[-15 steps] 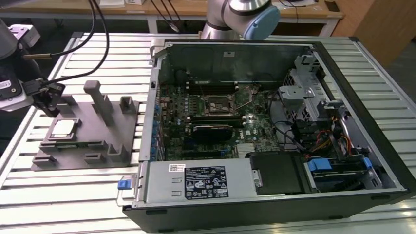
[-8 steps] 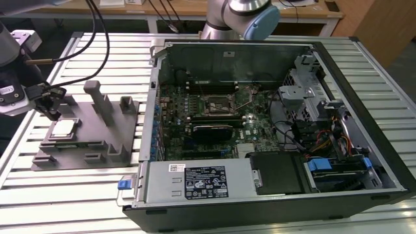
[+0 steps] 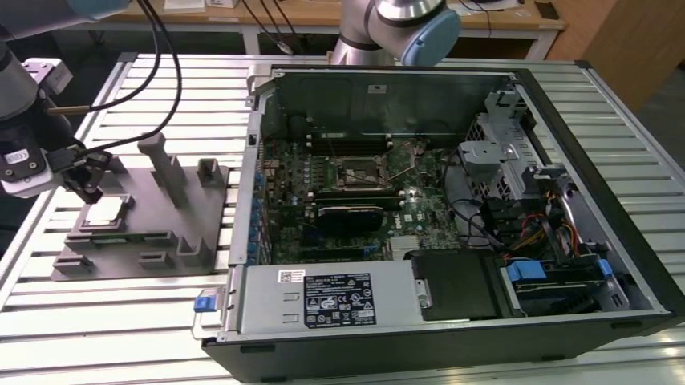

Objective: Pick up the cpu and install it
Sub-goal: 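Pick up the cpu and move it towards the insertion slot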

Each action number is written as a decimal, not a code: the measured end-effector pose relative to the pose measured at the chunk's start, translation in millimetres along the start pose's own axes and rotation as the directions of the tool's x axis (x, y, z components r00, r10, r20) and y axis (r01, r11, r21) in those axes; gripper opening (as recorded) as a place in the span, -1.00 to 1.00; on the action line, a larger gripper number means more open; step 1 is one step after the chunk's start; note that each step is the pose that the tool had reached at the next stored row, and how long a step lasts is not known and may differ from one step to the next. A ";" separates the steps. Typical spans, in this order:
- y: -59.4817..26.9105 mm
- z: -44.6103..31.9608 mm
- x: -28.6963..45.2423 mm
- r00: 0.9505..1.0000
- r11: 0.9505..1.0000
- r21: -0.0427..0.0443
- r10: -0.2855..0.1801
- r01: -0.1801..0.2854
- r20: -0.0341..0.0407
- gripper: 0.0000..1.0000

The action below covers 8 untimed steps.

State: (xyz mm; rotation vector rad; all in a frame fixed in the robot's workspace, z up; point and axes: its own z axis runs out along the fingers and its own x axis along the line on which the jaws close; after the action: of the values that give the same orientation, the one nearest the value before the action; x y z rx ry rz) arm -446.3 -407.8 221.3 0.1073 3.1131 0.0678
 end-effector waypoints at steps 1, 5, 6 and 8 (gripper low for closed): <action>-0.1 1.1 0.0 1.000 1.000 0.000 0.000 0.000 0.000 -0.79; -0.3 6.3 0.1 1.000 1.000 0.000 -0.002 0.002 0.000 -0.79; -0.1 7.5 0.2 1.000 1.000 0.000 -0.002 0.002 0.000 -0.79; 1.3 9.3 0.4 1.000 1.000 0.000 -0.002 0.002 0.000 -0.79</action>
State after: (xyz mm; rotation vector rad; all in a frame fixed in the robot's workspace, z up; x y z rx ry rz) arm -446.3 -406.0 212.1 0.1034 3.1134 0.0677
